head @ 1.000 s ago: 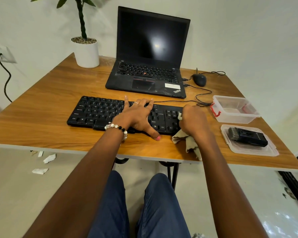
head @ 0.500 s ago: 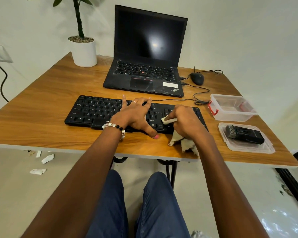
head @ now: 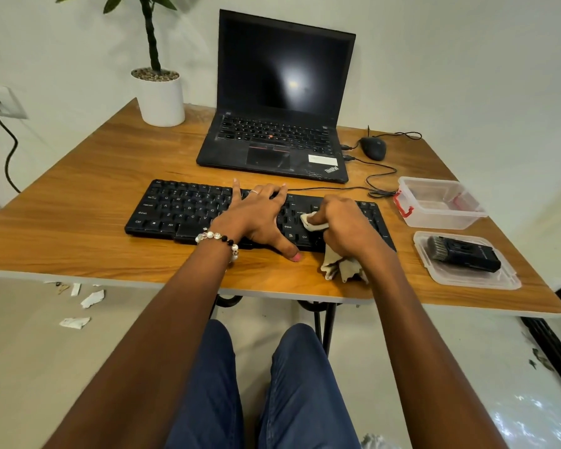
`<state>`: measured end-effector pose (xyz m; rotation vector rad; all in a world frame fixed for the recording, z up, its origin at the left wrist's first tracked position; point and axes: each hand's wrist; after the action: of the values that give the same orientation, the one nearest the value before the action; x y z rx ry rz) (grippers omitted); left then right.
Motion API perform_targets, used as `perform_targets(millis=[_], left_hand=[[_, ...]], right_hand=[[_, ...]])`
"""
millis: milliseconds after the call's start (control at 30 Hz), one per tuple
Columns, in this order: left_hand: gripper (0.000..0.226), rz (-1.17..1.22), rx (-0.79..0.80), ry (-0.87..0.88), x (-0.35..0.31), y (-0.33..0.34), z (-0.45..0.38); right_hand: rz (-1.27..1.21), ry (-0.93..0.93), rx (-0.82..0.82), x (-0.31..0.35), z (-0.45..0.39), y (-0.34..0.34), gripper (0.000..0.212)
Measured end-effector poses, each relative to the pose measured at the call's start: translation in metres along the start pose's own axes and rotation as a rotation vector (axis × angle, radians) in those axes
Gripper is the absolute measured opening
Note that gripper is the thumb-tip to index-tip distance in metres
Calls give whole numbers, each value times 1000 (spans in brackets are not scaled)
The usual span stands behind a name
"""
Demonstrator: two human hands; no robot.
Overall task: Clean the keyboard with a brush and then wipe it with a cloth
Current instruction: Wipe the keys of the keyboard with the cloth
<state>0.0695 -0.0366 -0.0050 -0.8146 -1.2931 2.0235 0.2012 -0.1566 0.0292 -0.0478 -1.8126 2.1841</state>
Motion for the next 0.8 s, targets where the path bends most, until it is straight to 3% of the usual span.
perform_targets(millis=[133,233,367,500,633,800], left_hand=[[145,4,-1,-4,-1,0,0],[145,12,-2,5,-1,0,1],[146,11,5,16,0,0,1],[150,15,4,15,1,0,0],[148,16,-4,8,1,1,0],[146,12,-22,16,1,2,-1]], right_hand=[[-41,-90,123,-13,16,-10,41],[-51,-122,126,-21,15,-20,36],[4,-16,-3,-30,11,-18,40],[22,99,-32,-24,17,-14,39],[-92,229,-87,-18,17,-7,33],[-223,287,21,-25,18,-8,29]])
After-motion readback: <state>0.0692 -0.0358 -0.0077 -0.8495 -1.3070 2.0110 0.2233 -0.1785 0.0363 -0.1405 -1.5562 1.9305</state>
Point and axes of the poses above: each hand's wrist, its own z-axis away from the middle knuckle, its own y-axis out of the palm, x = y × z, and after that the axes turned 12 degrees about x, right-handed
